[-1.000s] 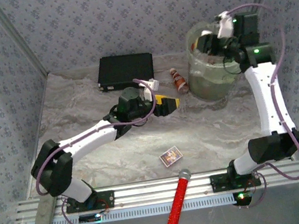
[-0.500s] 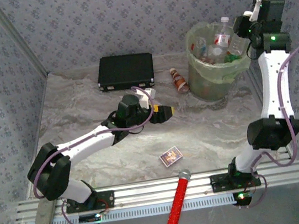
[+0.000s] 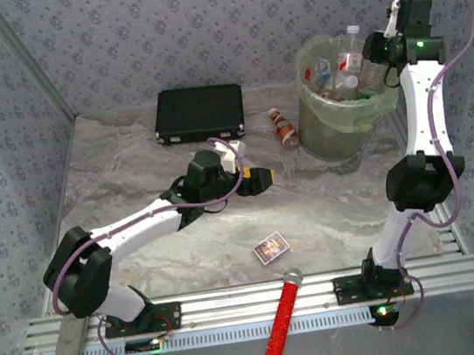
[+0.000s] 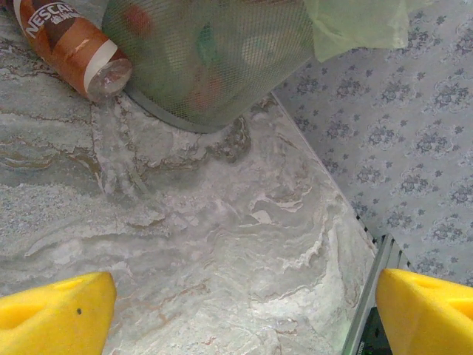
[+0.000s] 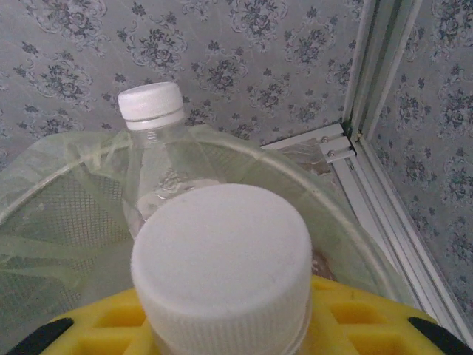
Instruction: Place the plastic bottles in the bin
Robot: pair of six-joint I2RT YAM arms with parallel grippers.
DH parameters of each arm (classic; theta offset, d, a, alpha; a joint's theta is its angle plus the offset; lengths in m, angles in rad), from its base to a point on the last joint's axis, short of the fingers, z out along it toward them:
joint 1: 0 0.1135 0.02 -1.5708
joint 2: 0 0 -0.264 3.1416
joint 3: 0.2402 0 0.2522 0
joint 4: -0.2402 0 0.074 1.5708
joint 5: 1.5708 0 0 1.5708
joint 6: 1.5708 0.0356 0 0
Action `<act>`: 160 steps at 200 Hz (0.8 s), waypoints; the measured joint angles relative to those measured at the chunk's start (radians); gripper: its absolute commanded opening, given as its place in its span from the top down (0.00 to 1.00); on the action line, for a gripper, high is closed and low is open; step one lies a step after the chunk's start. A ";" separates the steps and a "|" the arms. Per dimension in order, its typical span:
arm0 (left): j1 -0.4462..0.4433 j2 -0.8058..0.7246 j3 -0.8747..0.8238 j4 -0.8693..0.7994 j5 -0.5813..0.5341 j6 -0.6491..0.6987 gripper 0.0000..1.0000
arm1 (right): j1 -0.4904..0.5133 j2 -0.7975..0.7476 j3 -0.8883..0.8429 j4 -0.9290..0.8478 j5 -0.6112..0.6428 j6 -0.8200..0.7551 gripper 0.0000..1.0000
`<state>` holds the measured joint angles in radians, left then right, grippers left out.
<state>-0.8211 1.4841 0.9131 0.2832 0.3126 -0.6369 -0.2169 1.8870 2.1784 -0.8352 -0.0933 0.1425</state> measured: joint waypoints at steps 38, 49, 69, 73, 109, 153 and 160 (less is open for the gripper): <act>0.000 0.000 0.000 -0.004 -0.011 -0.002 0.09 | 0.003 0.097 0.003 -0.053 0.002 -0.016 0.44; 0.000 0.000 0.000 -0.004 -0.011 -0.003 0.09 | 0.003 0.126 0.003 -0.069 -0.003 -0.020 0.38; 0.000 0.000 0.000 -0.005 -0.014 -0.003 0.09 | 0.015 0.132 0.015 -0.068 -0.003 -0.021 0.32; 0.000 0.000 0.000 -0.004 -0.015 -0.003 0.09 | 0.018 0.132 0.022 -0.073 -0.003 -0.021 0.30; 0.000 0.000 0.000 -0.005 -0.014 -0.003 0.09 | 0.039 0.131 0.111 -0.133 0.000 -0.029 0.17; 0.000 0.006 0.000 -0.004 -0.014 -0.003 0.09 | 0.039 0.055 0.176 -0.190 0.001 -0.029 0.16; 0.000 0.007 0.000 -0.004 -0.014 -0.003 0.09 | 0.039 0.033 0.176 -0.195 0.000 -0.029 0.16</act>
<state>-0.8211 1.4914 0.9131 0.2790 0.2981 -0.6399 -0.1780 1.9198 2.3543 -1.0298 -0.0929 0.1135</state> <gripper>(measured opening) 0.906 0.839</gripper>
